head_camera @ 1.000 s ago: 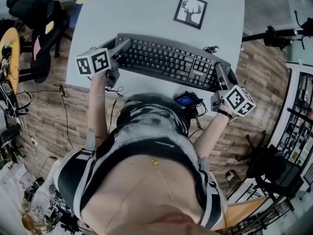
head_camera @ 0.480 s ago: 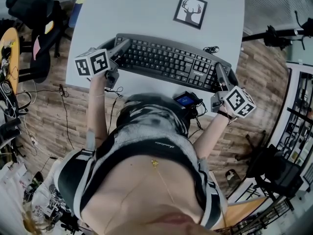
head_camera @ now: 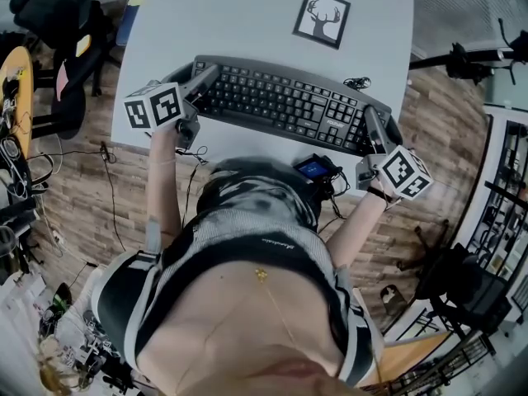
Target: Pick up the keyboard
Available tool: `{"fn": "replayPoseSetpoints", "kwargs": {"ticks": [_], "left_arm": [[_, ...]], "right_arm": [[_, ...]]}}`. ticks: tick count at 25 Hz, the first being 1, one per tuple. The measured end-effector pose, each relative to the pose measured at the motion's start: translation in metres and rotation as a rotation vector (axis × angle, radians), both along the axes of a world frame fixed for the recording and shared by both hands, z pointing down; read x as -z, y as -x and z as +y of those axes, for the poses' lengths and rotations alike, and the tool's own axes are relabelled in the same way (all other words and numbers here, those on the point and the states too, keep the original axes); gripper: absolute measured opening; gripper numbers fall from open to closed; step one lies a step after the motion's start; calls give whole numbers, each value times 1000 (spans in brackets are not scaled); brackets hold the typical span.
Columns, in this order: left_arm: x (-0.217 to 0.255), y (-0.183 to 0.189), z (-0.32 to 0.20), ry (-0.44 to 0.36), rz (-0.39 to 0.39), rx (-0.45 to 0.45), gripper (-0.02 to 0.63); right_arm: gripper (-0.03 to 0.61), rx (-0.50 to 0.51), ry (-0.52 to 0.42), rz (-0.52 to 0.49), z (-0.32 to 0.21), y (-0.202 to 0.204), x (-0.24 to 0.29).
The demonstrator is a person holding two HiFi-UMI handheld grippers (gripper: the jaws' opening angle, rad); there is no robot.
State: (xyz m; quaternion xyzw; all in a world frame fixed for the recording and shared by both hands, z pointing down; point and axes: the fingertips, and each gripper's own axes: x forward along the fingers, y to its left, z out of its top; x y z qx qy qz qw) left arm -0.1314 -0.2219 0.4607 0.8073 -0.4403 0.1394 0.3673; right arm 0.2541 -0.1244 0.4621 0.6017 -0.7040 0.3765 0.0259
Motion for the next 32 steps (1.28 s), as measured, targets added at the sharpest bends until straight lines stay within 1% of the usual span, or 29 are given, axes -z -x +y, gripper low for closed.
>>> {"fn": "replayPoseSetpoints", "kwargs": {"ticks": [4,7,10,11,15,17,19,23,26,29,32], "left_arm": [[-6,-8,7,32,59,-24,236],[-5,-6,5,23,49,-18,236],[-8,-9,7,35,67,-28,236],[-7,-9,6,31,62,-26,236],[5,0,-1,-11,4,3,236],[3,0,1,-5,13,-1,236],[-1,-4,4,13,43,-14,236],[5,0,0,-5,17,0,236],[3,-2,3,7,28,-7,236],[-2,-6,6,24,55,-22,236],[2,-3,4,12,28,-10,236]], "right_arm": [[259,2,-4,1,-1,0,3],[259,1,-5,5,-1,0,3],[259,1,-4,5,-1,1,4],[259,2,-5,3,-1,1,4],[259,4,-6,3,-1,2,6],[259,4,-7,3,-1,2,7],[259,5,-9,4,-1,2,8],[259,5,-10,7,-1,3,9],[259,6,-6,6,-1,3,9],[259,8,-6,4,-1,3,9],[258,10,-5,-1,-1,3,8]]}}
